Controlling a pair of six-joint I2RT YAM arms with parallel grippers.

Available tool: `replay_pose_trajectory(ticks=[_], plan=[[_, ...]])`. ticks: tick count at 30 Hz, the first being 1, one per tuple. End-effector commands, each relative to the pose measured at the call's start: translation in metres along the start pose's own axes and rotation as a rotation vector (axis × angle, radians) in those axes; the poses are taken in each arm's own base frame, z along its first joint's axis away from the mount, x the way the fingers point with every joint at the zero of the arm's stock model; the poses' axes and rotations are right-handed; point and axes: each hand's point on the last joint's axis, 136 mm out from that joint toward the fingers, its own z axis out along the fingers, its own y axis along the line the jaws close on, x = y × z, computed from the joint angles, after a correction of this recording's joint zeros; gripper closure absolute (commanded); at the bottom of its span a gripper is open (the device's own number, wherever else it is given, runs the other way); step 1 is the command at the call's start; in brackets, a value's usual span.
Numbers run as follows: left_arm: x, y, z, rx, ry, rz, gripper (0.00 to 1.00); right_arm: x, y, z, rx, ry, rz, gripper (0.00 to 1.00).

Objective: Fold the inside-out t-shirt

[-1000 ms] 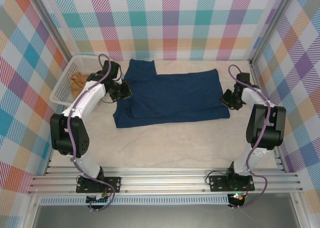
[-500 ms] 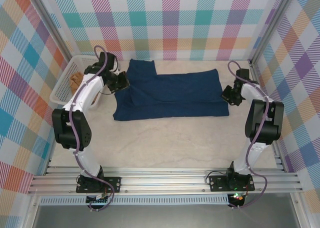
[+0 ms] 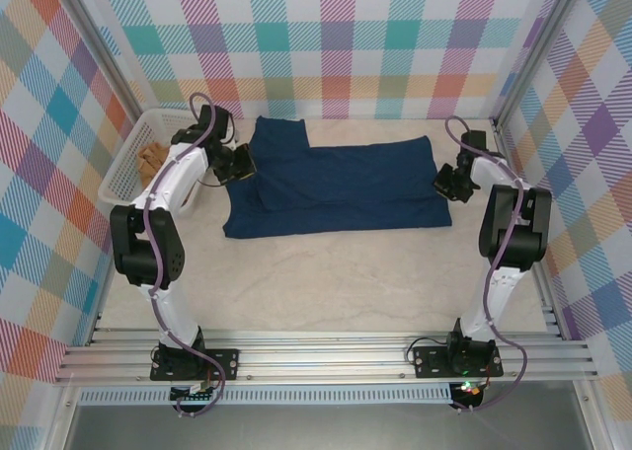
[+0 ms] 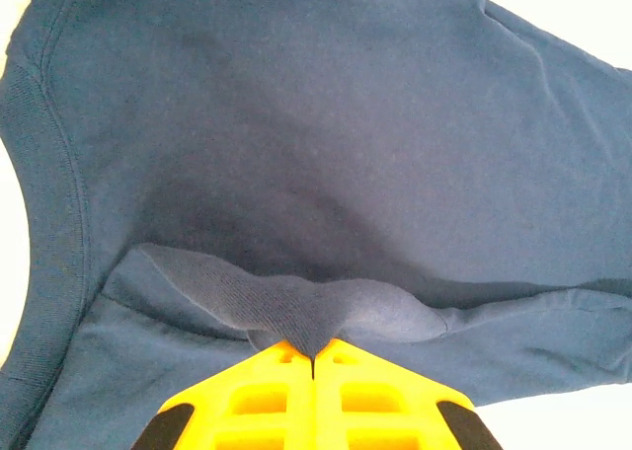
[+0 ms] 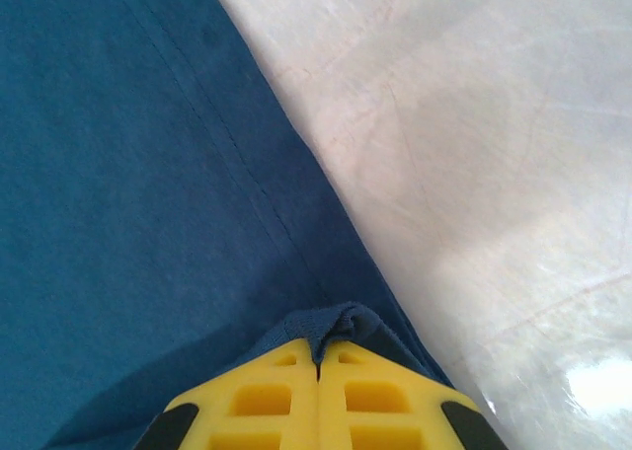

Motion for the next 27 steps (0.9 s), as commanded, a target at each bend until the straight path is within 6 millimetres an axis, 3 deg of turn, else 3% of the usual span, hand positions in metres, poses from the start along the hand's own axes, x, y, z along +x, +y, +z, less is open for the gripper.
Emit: replay_pose_trajectory(ticks=[1,5,10,14,19,23,27], plan=[[-0.013,0.004,-0.002,-0.01,-0.03,0.01,1.0,-0.001,0.006,0.005,-0.006,0.017,-0.027,1.0],[-0.017,0.007,0.005,-0.024,-0.027,0.007,1.0,-0.003,0.003,0.011,0.008,0.022,-0.031,0.99],[-0.027,0.007,0.017,-0.027,-0.032,0.002,1.0,-0.007,0.005,0.005,0.011,0.009,-0.045,0.85],[-0.042,0.007,0.036,-0.033,-0.041,-0.009,1.0,-0.013,0.008,-0.014,0.009,-0.036,-0.064,0.76],[-0.071,0.013,0.073,-0.075,-0.07,-0.024,0.96,-0.011,0.024,-0.044,-0.062,-0.092,-0.081,0.67],[-0.097,0.015,0.098,-0.1,-0.096,-0.035,0.72,0.007,0.041,-0.061,-0.11,-0.109,-0.123,0.62],[-0.111,-0.004,0.083,-0.057,-0.118,-0.009,0.51,0.036,0.076,-0.079,-0.194,-0.139,-0.273,0.56]])
